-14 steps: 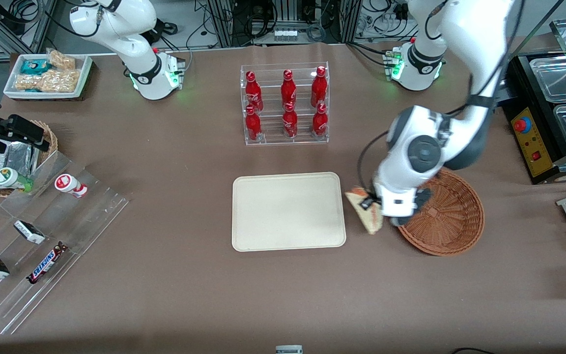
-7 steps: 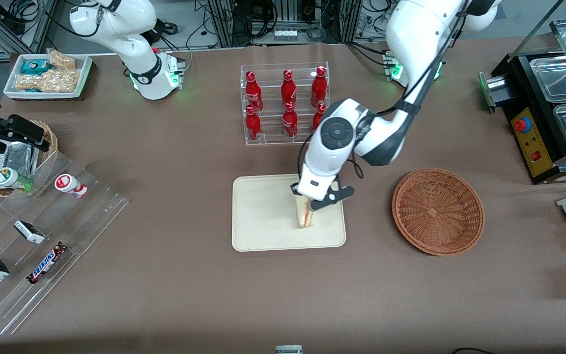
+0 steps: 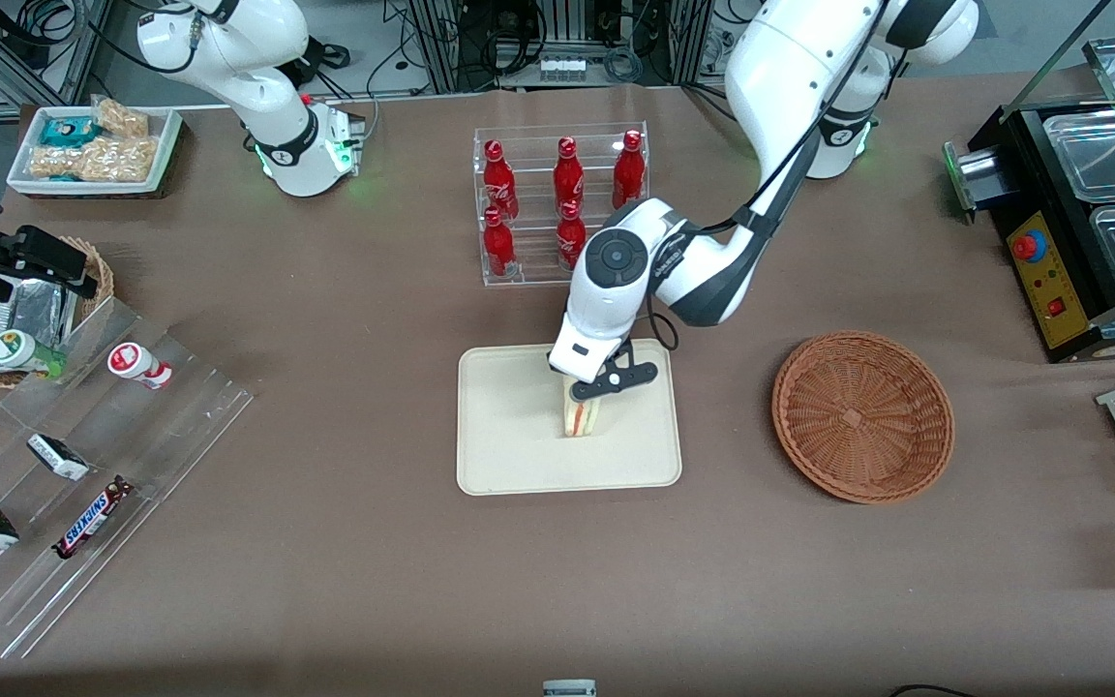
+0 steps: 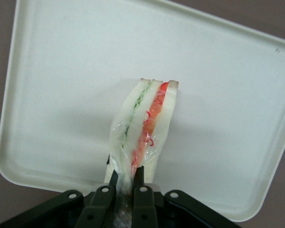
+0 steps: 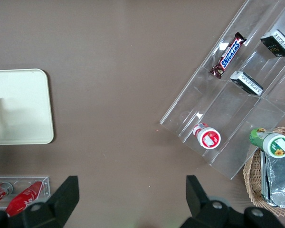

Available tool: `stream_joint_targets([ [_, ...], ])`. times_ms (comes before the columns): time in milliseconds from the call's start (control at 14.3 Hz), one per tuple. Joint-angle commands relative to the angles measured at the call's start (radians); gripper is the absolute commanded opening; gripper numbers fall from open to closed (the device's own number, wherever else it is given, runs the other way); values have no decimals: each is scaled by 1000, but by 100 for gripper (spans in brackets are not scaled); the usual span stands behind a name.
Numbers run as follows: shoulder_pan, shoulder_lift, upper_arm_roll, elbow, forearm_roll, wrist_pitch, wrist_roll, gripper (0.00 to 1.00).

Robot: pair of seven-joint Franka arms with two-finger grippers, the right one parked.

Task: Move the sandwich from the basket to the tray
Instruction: 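Lower the sandwich onto the tray and open the left gripper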

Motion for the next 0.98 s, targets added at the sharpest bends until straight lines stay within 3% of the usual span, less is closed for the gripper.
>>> stream_joint_targets([
  [0,-16,33,15,29,13,10,-14,17],
  [70,-16,36,16,32,11,10,-16,23],
  [140,-16,36,18,35,11,10,-16,44],
  [209,-15,31,19,41,14,10,-19,99],
  [488,-2,-62,45,44,14,-21,-21,100],
  [907,60,-242,113,44,-1,-223,28,100],
])
